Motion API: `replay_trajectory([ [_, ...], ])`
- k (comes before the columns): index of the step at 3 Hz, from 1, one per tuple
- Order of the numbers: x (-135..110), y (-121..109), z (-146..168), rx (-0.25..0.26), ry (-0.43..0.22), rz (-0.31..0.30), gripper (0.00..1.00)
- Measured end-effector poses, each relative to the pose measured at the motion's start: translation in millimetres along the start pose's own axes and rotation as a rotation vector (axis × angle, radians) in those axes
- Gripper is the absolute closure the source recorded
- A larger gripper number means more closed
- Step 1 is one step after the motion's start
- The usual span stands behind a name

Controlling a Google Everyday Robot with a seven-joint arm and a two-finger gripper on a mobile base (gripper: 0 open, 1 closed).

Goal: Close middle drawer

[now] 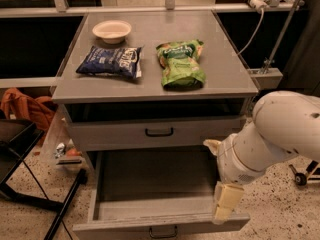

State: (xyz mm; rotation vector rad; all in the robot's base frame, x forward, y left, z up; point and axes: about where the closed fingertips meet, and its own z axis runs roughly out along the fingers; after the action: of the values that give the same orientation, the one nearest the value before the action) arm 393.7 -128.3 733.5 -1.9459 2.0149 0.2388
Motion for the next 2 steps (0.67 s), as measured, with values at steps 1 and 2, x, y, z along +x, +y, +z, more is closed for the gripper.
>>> replay_trajectory([
  [1,19,9,40,-0.073,-0.004,0.003,0.00],
  [2,45,35,101,-0.183,-0.069,0.030,0.19],
])
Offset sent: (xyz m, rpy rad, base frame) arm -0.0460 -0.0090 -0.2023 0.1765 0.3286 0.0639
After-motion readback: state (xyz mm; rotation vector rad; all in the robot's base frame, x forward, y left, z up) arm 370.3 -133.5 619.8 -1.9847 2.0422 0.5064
